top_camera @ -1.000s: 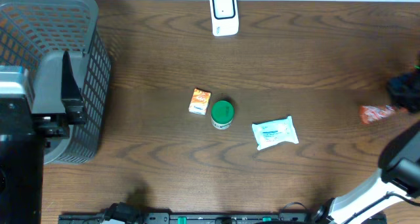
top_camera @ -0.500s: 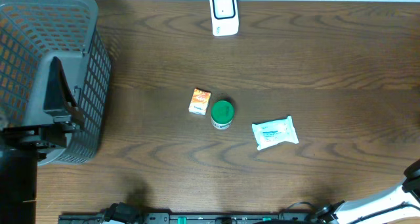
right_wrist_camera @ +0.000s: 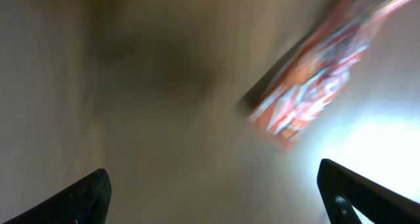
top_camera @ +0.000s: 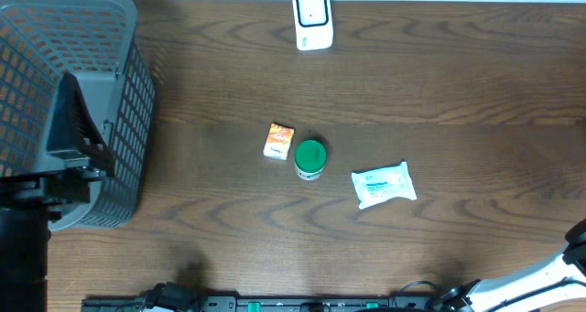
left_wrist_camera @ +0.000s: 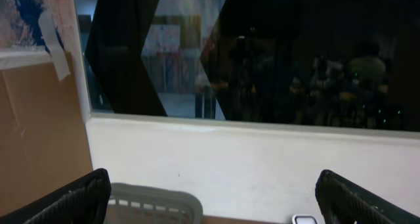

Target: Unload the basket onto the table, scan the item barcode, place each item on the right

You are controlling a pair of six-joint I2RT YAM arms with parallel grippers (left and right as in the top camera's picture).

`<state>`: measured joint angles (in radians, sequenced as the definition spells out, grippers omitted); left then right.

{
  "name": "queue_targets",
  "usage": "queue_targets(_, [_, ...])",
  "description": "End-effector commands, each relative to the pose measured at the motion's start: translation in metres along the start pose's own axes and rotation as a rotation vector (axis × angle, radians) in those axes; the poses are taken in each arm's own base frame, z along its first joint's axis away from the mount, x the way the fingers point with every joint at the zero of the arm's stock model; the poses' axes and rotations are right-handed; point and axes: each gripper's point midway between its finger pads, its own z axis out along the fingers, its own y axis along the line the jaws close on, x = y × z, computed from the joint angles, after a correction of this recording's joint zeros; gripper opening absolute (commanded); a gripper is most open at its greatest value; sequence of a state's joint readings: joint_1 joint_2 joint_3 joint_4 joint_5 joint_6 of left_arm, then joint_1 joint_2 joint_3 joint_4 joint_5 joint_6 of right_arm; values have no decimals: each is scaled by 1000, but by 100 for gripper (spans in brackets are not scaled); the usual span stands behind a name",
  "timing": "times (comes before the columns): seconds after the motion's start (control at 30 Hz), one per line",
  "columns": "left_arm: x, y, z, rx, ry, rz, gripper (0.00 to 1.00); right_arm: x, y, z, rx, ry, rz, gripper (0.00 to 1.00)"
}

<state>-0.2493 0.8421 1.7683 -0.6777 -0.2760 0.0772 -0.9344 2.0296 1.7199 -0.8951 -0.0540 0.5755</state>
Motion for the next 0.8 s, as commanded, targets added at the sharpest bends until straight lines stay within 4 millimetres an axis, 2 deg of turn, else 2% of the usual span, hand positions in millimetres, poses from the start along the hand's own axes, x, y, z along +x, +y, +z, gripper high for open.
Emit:
queue_targets(0.0, [-5,3,0,-19,-22,-16,99,56,80,-48,-363,193,-157,95])
queue_targets(0.07, [-7,3,0,-20,-32,11,99,93,106,-66,-458,302,-214,92])
queue_targets(0.1, [-8,3,0,-20,-33,37,99,118,120,-75,-495,359,-273,91])
queue_targets(0.13, [-8,3,0,-21,-33,61,99,133,126,-80,-508,387,-312,91])
queue_targets(0.23, [-5,3,0,-21,-20,135,99,195,144,-93,-512,482,-507,92])
queue_targets(0.27, [-5,3,0,-21,-20,146,99,224,147,-98,-508,530,-603,97])
queue_targets(0.4, [-5,3,0,-21,-19,148,99,301,132,-106,-375,656,-831,99])
queue_targets(0.53, [-3,3,0,-20,-12,150,99,358,114,-107,-256,721,-1001,99])
queue_targets(0.63, [-5,5,-4,-21,-19,148,99,390,100,-102,-231,776,-1085,99])
queue_targets(0.77, [-11,9,-18,-23,-47,138,99,415,74,-82,-216,841,-1151,99])
